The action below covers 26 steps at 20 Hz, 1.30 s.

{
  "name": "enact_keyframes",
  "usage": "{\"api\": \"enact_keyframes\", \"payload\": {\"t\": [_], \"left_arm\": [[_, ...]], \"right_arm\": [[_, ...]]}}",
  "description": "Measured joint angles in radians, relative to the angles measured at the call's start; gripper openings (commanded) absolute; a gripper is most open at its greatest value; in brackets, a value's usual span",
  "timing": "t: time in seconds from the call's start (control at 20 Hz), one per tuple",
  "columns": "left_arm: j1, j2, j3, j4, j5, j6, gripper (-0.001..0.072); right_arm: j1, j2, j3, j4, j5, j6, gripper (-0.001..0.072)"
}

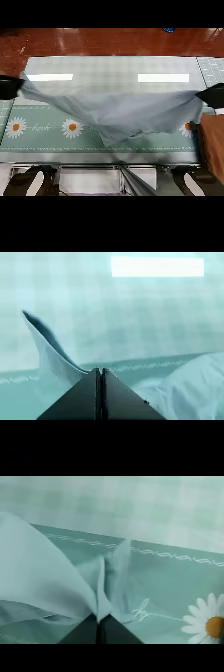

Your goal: Fold the shirts.

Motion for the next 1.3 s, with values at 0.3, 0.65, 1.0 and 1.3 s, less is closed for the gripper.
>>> {"api": "enact_keyframes", "payload": {"t": [0.3, 0.65, 1.0, 1.3], "left_arm": [[-0.005, -0.356, -0.115, -0.198, 0.192, 0.062, 0.0019], [-0.021, -0.666, -0.103, -0.401, 0.258, 0.162, 0.0508], [0.213, -0.681, 0.144, -0.317, 0.038, 0.142, 0.0508], [0.308, -0.611, -0.035, -0.349, -0.045, 0.094, 0.0507]], "right_arm": [[-0.098, -0.394, 0.007, 0.042, -0.264, -0.013, 0.0023], [-0.199, -0.736, 0.169, 0.235, -0.35, -0.021, 0.0419], [-0.369, -0.688, 0.307, 0.214, -0.167, -0.068, 0.0409], [-0.432, -0.445, -0.095, 0.175, -0.172, -0.069, 0.0409]]}}
